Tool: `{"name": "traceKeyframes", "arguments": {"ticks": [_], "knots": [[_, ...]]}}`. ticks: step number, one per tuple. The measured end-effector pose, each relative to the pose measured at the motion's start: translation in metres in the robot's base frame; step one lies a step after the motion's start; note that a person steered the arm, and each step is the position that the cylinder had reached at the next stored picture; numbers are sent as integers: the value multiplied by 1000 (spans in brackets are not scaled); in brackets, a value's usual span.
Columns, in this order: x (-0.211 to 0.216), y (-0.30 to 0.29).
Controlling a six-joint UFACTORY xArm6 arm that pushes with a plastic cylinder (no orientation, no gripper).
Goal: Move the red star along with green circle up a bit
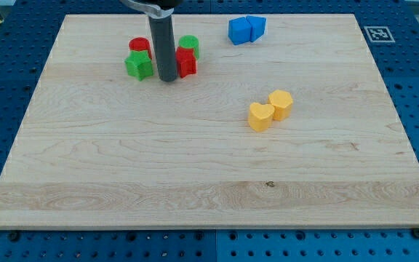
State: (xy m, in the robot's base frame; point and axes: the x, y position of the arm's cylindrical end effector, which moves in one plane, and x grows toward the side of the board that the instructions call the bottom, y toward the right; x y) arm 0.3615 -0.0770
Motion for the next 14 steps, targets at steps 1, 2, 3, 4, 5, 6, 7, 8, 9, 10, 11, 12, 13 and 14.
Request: {"name": "traceKeyframes", "arguments": {"ticks": [1,2,3,4,5,6,7,8,9,10,11,12,13,14], "knots": [[-4,0],[-4,1],[-4,4],[-4,8],[-4,9],[-4,9],[-4,10],[-4,12],[-4,14],[-4,17],[-4,17],[-3,17],[16,17],[22,17]]}}
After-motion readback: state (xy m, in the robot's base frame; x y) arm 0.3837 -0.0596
